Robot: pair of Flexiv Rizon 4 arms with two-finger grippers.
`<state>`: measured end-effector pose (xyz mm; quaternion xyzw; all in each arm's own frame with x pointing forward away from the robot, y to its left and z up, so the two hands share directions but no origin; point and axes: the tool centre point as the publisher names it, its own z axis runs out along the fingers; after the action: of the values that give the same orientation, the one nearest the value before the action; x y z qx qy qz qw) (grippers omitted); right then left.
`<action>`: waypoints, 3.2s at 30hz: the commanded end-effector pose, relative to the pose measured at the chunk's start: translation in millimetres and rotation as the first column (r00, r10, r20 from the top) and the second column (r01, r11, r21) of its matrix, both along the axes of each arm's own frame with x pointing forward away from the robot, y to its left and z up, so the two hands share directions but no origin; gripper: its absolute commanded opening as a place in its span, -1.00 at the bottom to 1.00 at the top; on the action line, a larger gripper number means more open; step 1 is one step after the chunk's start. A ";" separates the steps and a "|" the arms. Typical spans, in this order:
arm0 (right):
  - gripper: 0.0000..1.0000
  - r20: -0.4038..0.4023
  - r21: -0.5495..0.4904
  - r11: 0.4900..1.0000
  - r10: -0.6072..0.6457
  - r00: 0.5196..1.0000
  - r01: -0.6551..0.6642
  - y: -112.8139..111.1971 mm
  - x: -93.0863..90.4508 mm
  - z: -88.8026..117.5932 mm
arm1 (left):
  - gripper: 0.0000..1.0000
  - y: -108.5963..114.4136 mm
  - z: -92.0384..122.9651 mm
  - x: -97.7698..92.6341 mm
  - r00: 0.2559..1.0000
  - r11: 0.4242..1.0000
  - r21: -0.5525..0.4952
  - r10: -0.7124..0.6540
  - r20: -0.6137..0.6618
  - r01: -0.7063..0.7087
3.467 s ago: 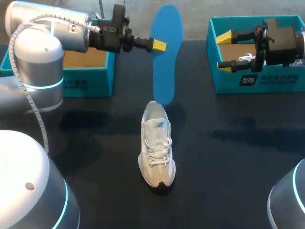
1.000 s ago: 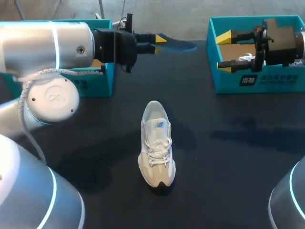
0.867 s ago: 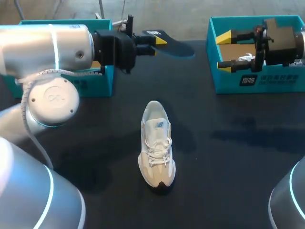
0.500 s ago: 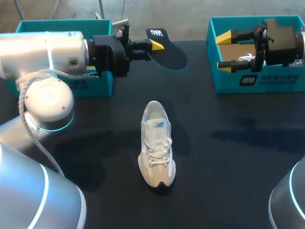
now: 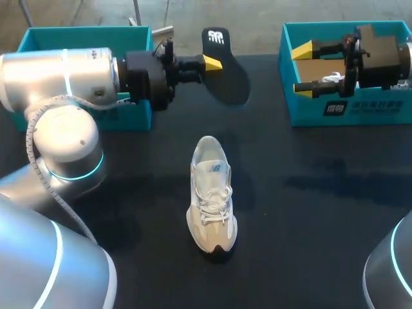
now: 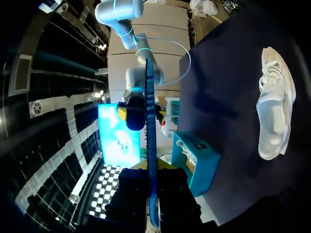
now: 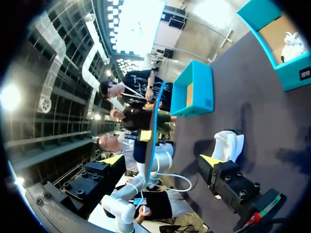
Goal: Take the shoe out of the shoebox, open the shoe tongue, remove and reinsert the insole, then place the shoe into the shoebox
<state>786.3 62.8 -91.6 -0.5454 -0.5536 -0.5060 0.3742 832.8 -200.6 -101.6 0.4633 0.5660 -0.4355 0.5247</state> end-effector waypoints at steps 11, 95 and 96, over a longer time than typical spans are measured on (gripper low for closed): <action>1.00 -0.003 0.014 1.000 0.015 1.000 -0.015 13.0 -4.6 2.0 | -1.00 0.3 -16.2 0.7 0.993 0.996 -0.075 -0.034 0.109 0.042; -1.00 -0.028 0.055 0.987 0.153 0.988 -0.151 92.6 -10.4 -12.2 | 1.00 -42.5 -3.4 -8.7 0.992 0.982 -0.164 -0.083 0.092 0.097; -1.00 -0.027 0.055 0.987 0.152 0.988 -0.150 92.3 -10.4 -12.2 | 1.00 -42.5 -3.3 -8.6 0.993 0.982 -0.164 -0.082 0.091 0.096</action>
<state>778.1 155.4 -104.4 -0.4976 -0.5746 -0.4817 0.4362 825.2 -240.2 -104.5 0.4613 0.4824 -0.4868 0.5636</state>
